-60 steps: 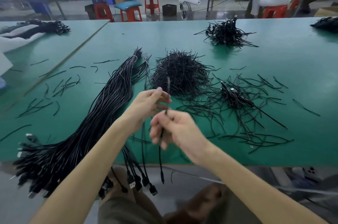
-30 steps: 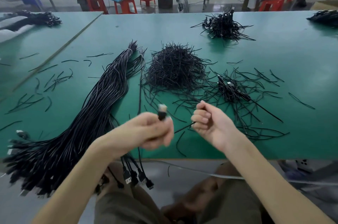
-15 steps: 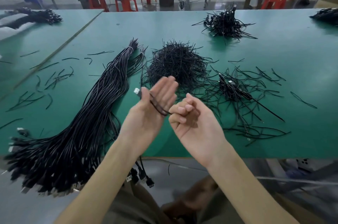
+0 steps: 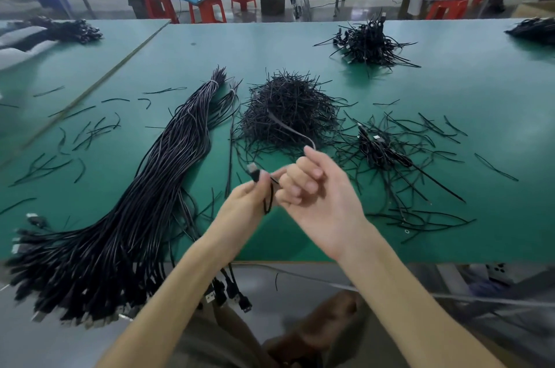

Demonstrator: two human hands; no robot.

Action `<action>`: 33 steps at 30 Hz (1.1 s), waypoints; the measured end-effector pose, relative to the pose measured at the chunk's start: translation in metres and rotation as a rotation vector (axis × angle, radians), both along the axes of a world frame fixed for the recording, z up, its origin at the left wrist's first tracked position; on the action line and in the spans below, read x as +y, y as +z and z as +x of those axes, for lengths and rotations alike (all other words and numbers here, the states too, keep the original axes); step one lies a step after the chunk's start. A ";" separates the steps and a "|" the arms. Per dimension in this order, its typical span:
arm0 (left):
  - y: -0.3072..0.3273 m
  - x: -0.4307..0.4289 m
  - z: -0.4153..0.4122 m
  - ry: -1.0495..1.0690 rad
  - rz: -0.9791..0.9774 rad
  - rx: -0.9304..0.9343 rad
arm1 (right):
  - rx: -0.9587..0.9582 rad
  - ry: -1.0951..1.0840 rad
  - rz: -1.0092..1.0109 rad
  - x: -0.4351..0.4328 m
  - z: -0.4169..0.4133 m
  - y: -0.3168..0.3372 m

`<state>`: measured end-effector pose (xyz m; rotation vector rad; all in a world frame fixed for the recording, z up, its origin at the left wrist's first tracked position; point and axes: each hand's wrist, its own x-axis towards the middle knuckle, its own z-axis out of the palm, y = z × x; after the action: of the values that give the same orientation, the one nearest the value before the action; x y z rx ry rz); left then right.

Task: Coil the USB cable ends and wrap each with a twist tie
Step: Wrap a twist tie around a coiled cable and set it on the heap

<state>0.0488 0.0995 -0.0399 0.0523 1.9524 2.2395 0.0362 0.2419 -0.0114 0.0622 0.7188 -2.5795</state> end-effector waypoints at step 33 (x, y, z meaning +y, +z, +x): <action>0.017 -0.017 0.000 0.096 0.495 -0.084 | 0.288 -0.094 0.777 0.003 0.043 -0.035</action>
<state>0.0491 0.0822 -0.0227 -0.0739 1.3455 2.6828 0.0797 0.2451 -0.0459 -0.0347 1.8204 -2.2534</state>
